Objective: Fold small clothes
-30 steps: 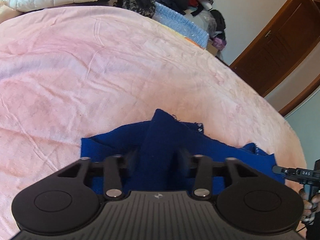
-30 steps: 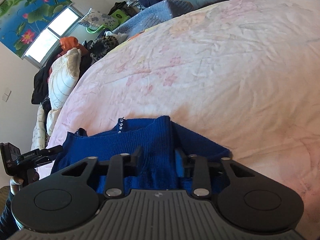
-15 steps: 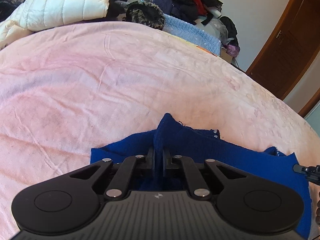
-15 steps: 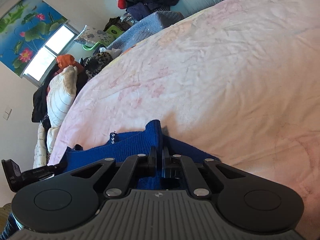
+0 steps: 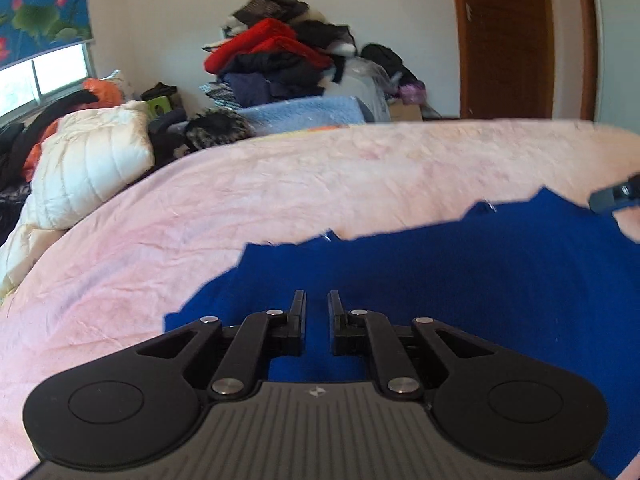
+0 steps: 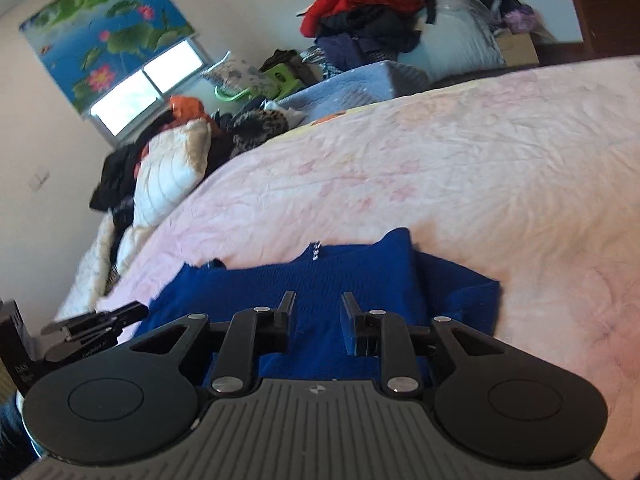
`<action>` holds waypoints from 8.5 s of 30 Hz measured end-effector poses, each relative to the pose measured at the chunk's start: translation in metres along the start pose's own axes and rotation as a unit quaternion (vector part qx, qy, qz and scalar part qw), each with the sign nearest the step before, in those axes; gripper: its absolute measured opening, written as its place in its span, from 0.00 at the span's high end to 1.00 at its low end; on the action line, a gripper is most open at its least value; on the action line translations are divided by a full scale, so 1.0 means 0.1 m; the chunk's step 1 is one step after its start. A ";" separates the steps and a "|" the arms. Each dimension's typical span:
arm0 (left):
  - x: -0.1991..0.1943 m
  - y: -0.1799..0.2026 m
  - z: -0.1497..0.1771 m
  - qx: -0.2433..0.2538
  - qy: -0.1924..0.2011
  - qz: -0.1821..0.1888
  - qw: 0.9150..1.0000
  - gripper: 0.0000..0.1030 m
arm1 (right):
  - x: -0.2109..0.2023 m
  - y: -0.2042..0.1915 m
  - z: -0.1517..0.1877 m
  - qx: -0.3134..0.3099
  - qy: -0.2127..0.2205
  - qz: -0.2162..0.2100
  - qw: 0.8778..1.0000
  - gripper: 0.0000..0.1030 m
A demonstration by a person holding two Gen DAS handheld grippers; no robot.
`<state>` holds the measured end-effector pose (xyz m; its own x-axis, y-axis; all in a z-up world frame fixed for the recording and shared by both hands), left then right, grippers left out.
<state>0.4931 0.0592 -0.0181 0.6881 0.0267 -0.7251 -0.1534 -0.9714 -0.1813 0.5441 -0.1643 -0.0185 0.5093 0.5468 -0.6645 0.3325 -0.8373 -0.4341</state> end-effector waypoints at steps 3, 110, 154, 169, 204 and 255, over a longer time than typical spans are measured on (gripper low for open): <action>0.26 0.10 0.13 0.006 -0.038 -0.029 0.999 0.91 | 0.23 -0.03 0.01 -0.039 -0.012 0.057 0.998 0.68; -0.20 -0.07 0.59 -0.168 -0.007 0.117 0.979 0.19 | 0.22 0.08 0.36 -0.091 -0.083 0.119 0.985 0.33; -0.80 -0.89 1.71 -0.577 -0.036 0.247 0.778 0.19 | -0.60 0.18 1.30 0.284 -0.103 -0.194 0.933 0.12; -0.75 -0.90 1.50 -0.515 -0.014 0.189 0.836 0.92 | -0.53 0.19 1.36 0.273 -0.074 -0.150 0.947 0.89; -1.51 -0.86 2.48 -0.523 -0.096 0.219 0.818 0.92 | -1.31 -0.03 2.43 0.307 -0.107 -0.173 0.930 0.90; -1.75 -0.24 2.03 -0.369 -0.006 0.117 0.922 0.89 | 1.49 -3.51 1.35 -0.312 -0.381 0.061 0.868 0.20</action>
<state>0.2322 0.1254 -0.0223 0.6894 -0.2052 -0.6947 0.2308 -0.8469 0.4791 0.3958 0.2110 -0.0476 -0.0223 0.0964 -0.9951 0.7994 -0.5960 -0.0757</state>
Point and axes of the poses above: each gripper's, at about its wrist camera, not at the fingertips, and x roughly the way its jaws point, y to its right, z to its underside, the point moved 10 cm from there along x, roughly the way its jaws point, and after that the axes turned 9 degrees about -y, right-handed, at the moved point
